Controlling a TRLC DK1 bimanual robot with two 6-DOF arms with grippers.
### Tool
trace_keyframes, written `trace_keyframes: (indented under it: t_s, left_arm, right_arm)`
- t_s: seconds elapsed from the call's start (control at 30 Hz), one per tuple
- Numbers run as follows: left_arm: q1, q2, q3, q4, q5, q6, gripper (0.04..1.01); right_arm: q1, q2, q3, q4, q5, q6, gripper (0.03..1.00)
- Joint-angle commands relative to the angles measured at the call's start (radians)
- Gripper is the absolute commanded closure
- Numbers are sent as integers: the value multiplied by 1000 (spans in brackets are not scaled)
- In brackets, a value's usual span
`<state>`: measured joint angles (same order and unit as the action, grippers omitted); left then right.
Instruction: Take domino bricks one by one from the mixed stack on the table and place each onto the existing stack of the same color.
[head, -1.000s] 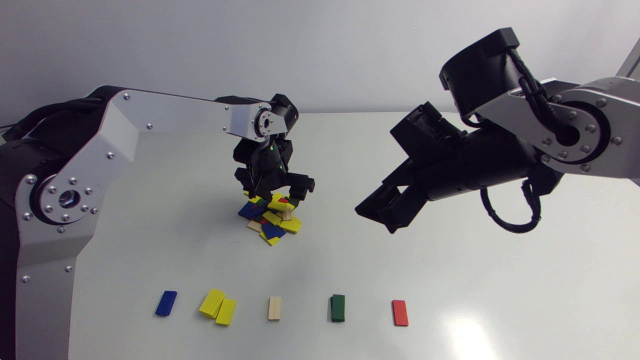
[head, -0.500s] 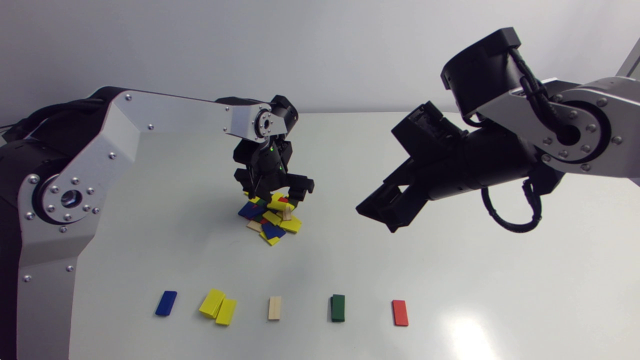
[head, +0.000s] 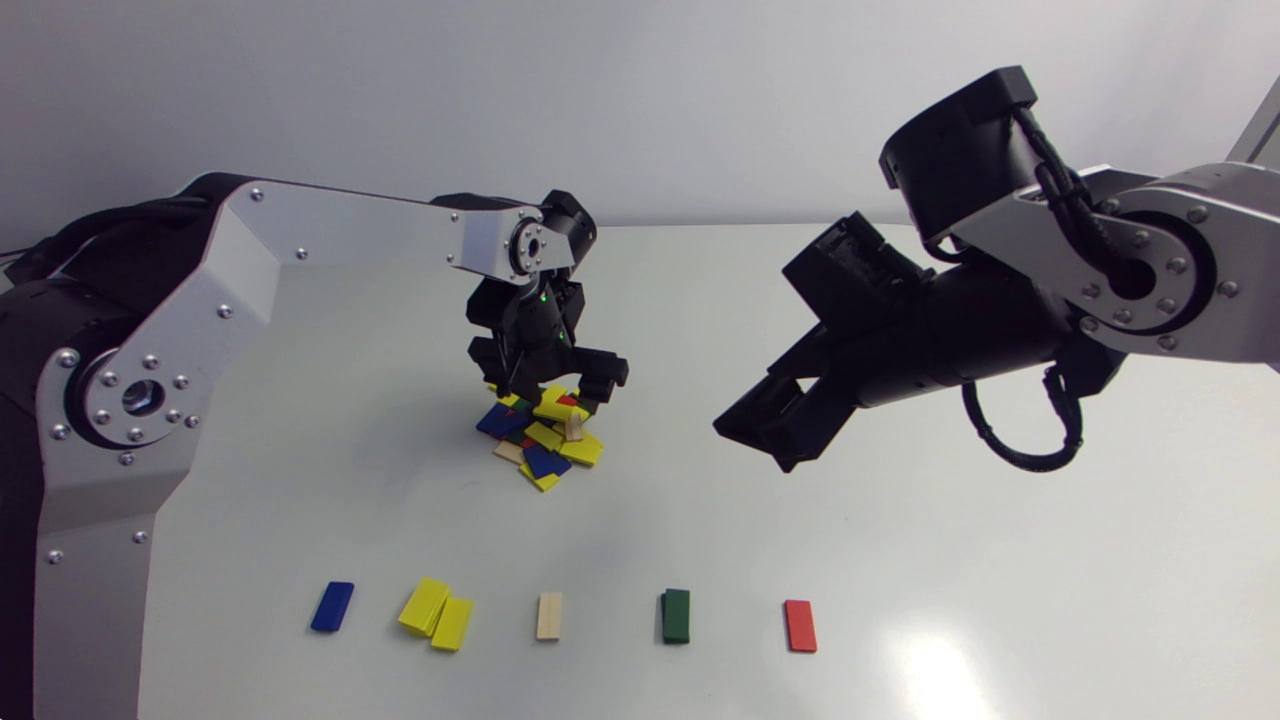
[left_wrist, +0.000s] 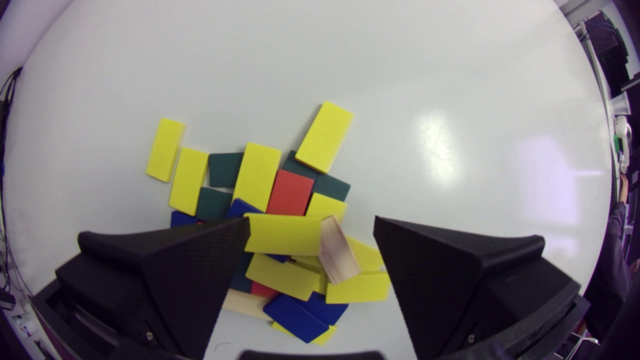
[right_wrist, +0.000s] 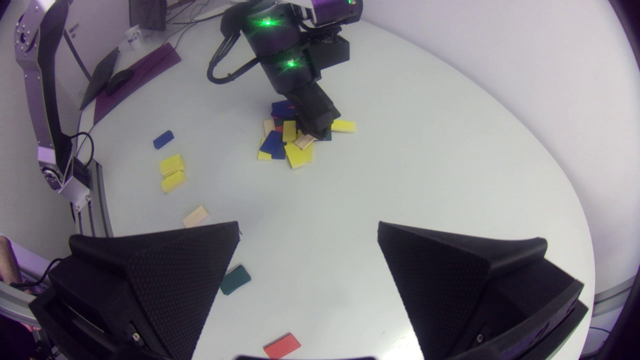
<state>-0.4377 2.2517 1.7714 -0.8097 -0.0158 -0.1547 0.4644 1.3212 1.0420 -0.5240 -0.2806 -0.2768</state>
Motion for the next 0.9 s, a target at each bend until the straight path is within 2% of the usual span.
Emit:
trace_keyframes:
  t_s: [0.0,0.87]
  left_arm:
    - [5,-29,33,-17,-6,-23,123]
    - [14,-4,2,3,-13,-20,136]
  right_arm:
    - [-4,-2,-20,5,1,1,66]
    - [-4,1,-30,13,1,-1,66]
